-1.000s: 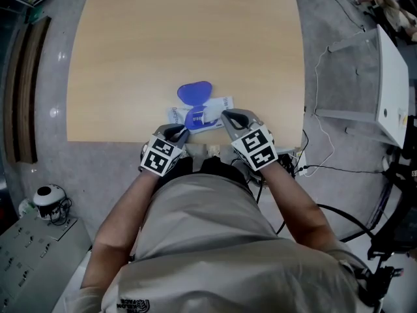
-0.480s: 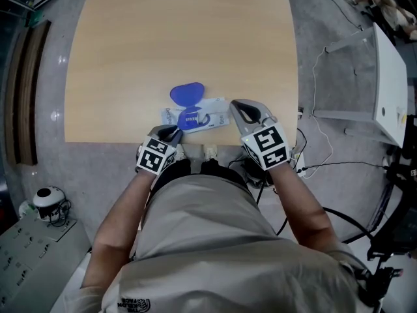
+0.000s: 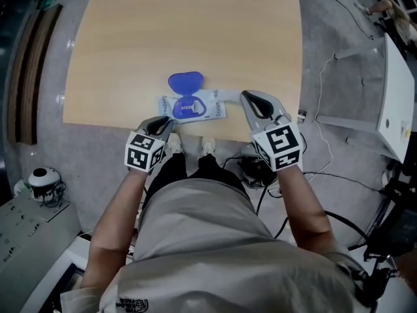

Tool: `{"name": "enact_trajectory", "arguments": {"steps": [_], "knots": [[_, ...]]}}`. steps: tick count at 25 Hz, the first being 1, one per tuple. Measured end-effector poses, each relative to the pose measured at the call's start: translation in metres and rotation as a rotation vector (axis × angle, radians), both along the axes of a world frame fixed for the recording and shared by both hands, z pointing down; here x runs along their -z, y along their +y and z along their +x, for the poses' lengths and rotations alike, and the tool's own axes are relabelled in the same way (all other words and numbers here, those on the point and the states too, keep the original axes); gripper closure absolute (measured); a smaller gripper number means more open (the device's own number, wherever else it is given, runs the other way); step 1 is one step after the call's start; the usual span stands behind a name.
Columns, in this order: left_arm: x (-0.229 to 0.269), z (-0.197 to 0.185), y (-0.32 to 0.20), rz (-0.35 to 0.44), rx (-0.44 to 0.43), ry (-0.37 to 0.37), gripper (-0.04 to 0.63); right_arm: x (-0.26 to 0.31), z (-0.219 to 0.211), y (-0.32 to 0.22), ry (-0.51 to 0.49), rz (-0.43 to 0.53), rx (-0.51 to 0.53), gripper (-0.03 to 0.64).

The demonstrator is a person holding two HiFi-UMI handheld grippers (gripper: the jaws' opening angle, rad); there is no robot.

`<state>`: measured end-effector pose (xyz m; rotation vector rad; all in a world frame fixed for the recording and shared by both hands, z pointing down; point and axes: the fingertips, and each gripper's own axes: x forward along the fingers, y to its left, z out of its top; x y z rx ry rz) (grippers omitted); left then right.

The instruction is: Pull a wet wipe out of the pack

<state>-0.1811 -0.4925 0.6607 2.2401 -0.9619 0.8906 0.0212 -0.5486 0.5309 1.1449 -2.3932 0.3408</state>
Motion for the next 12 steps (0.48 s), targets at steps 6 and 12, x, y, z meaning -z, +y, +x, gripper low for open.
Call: {"name": "enact_trajectory", "arguments": {"steps": [6, 12], "knots": [[0.054, 0.007, 0.015, 0.093, 0.062, 0.083, 0.537, 0.012, 0.007, 0.015, -0.004, 0.040, 0.015, 0.614], [0.126, 0.004, 0.055, 0.215, 0.035, 0.181, 0.537, 0.044, 0.003, 0.060, -0.038, 0.081, 0.003, 0.614]]}}
